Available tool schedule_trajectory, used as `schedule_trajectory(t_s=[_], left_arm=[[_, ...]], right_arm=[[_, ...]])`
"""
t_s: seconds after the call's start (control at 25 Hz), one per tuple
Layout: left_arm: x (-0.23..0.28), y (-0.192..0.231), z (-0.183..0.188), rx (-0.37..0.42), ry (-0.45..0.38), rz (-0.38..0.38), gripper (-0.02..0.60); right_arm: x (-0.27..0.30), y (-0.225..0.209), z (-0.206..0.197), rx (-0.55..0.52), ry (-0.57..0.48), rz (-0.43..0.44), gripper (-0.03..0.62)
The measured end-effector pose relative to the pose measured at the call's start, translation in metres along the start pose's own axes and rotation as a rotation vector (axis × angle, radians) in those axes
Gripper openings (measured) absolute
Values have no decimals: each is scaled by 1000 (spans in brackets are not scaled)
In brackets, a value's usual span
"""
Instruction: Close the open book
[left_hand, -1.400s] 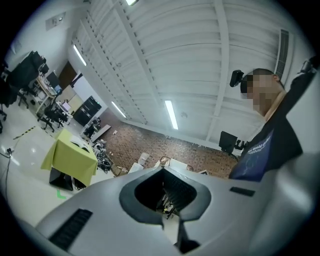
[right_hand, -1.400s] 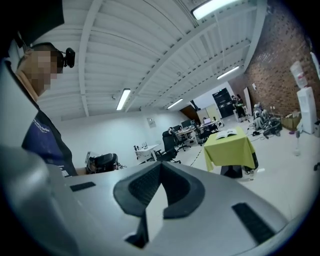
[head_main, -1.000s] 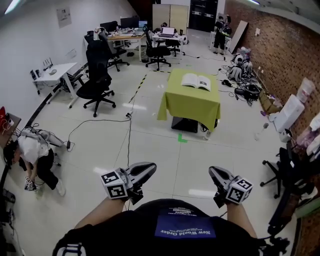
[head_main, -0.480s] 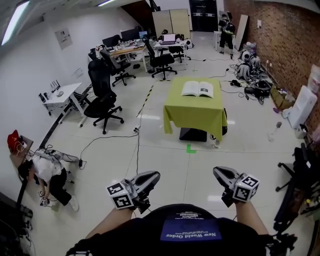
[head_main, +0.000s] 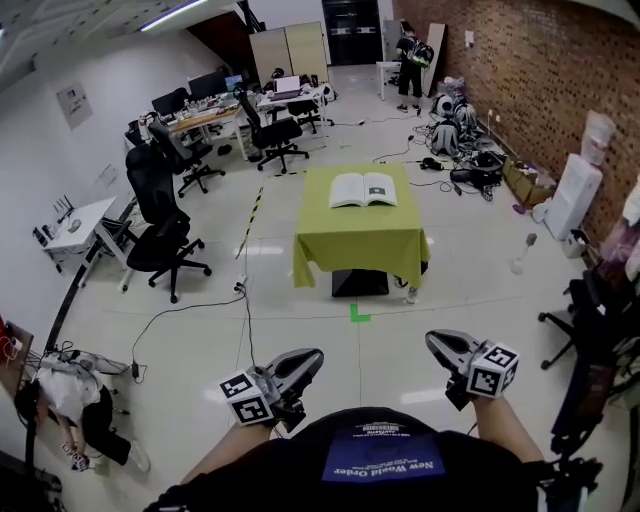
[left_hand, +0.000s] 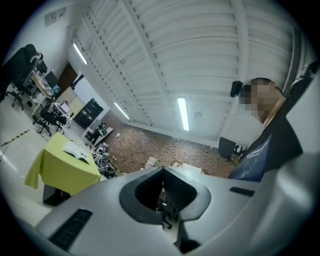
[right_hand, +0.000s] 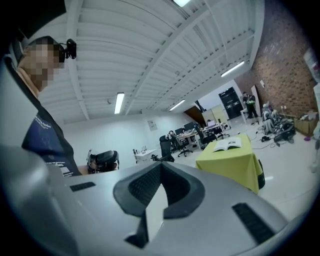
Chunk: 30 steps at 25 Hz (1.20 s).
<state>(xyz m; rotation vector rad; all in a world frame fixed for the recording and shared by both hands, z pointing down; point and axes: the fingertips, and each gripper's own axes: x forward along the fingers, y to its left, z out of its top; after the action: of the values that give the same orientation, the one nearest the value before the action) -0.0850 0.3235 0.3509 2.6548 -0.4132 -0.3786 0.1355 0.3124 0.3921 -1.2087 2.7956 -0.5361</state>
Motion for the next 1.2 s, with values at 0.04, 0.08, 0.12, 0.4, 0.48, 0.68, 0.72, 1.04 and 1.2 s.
schedule_trajectory(t_s=[0.04,0.08,0.12,0.4,0.48,0.68,0.72,1.04,1.2], left_arm=[[-6,14,12,7,8,-11,6],[-14,28,25,16,11,-21,6],[-21,43,38,24,12,-28,6],[-47,137,72,22,31,-52,6],[-51,159,79,19,18,-49,6],[-53,201,95,-7,-9,-15,6],[-53,212,96,-11,-9,-1,6],[15,267,116,31,-43,90,6],[75,279,130,45,-78,128,6]], right_arm=[[15,3,6,-3,-1,-12,-12],[32,7,11,-13,3,-20,-14],[50,10,15,-30,9,-30,-12],[147,-3,29,-31,2,-70,-14],[170,-6,29,-43,21,-60,-12],[215,-31,42,-39,49,-40,-12],[225,-39,44,-36,52,-33,-14],[273,-128,70,-38,60,93,-12],[279,-188,103,-60,88,159,-14]])
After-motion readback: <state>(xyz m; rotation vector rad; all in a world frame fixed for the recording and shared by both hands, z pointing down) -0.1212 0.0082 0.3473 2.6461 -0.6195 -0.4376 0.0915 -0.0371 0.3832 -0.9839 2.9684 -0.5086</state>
